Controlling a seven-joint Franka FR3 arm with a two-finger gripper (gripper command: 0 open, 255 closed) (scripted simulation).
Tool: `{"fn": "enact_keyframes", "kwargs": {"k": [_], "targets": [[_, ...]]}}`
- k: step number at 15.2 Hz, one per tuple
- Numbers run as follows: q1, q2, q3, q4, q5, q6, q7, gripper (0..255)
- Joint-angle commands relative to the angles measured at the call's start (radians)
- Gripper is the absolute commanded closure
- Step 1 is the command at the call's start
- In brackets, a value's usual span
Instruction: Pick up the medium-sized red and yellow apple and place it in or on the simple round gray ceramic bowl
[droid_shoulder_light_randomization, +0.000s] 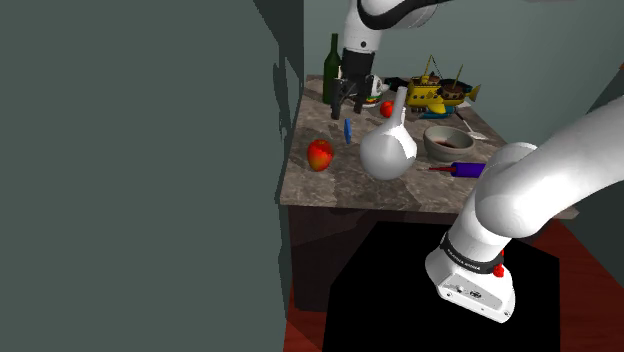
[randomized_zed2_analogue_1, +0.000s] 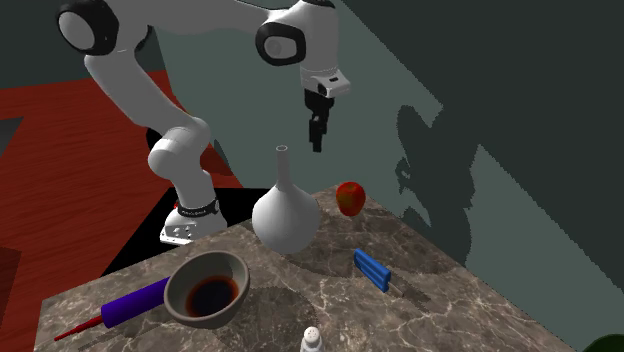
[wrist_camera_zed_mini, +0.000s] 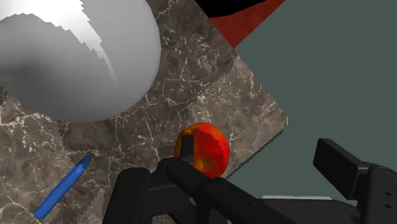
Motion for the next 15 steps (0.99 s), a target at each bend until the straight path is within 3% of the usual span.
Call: {"fn": "enact_keyframes", "kwargs": {"k": [1, 8, 15], "targets": [[-0.002, 0.081, -0.008, 0.021, -0.008, 0.055, -0.016, 0], [-0.003, 0.356, -0.021, 0.153, -0.023, 0.183, -0.047, 0], [-0.001, 0.405, -0.02, 0.113, -0.017, 0.27, -0.053, 0]]}}
